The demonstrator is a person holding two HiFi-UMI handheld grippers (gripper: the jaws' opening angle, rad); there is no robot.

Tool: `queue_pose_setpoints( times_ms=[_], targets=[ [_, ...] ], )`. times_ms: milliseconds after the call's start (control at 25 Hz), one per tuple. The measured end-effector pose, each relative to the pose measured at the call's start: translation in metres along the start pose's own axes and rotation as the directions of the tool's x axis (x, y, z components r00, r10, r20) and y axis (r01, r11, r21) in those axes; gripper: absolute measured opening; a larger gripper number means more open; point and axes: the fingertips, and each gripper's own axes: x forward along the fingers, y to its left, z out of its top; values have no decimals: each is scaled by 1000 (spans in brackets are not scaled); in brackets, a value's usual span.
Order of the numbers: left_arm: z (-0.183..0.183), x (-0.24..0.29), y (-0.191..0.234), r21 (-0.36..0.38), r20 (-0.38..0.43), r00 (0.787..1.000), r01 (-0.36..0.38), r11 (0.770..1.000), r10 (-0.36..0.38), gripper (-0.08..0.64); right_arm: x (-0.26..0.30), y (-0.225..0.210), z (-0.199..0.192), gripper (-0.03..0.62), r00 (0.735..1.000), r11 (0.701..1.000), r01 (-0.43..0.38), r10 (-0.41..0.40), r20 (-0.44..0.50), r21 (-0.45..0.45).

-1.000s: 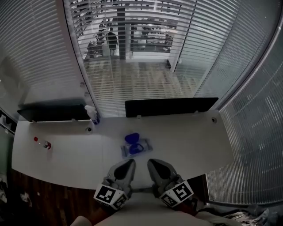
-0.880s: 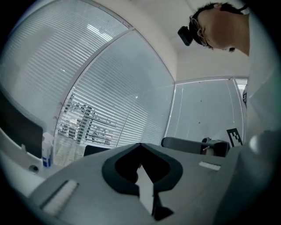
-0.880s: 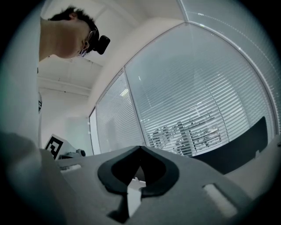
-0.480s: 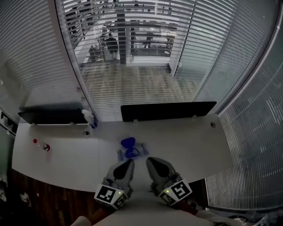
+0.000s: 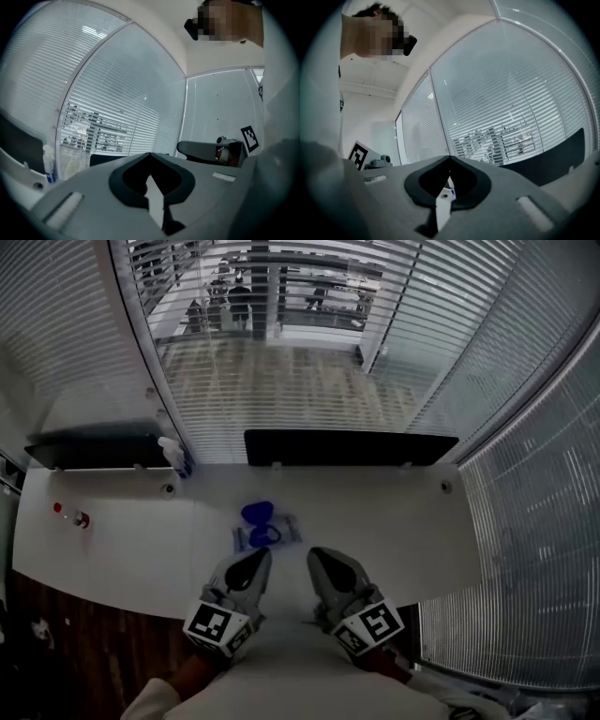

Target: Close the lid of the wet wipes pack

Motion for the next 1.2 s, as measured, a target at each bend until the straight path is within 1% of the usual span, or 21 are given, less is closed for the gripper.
queue_pose_setpoints(
  times_ms=[80, 160, 320, 480, 640, 880, 1080, 1200],
  targets=[
    [-12, -2, 1, -23, -26, 1000, -13, 1000, 12, 2, -5, -3, -5, 0, 999, 1000, 0, 0, -38, 11],
    [-20, -3, 4, -23, -45, 999, -32, 999, 31, 2, -7, -7, -12, 0, 998, 1000, -1, 2, -67, 10],
    [-42, -4, 14, -45, -82, 995, -59, 997, 55, 2, -4, -13, -28, 0, 996, 1000, 2, 0, -91, 19],
    [-74, -6, 32, -67, -130, 988, -91, 994, 82, 2, 6, -20, -48, 0, 991, 1000, 0, 4, -137, 29],
    [-96, -8, 53, -50, -168, 977, -138, 989, 128, 2, 16, -28, -76, 0, 981, 998, 1, 11, -192, 61],
    [-128, -4, 76, -44, -226, 963, -159, 986, 145, 2, 33, -36, -119, 2, 959, 997, -18, 37, -280, 71],
    [-162, 6, 98, -33, -285, 944, -181, 983, 164, 2, 54, -41, -145, 2, 945, 997, -63, 71, -321, 36],
    [-181, 10, 114, -45, -316, 933, -199, 979, 175, 2, 73, -44, -162, 2, 931, 995, -95, 93, -353, 11]
  ],
)
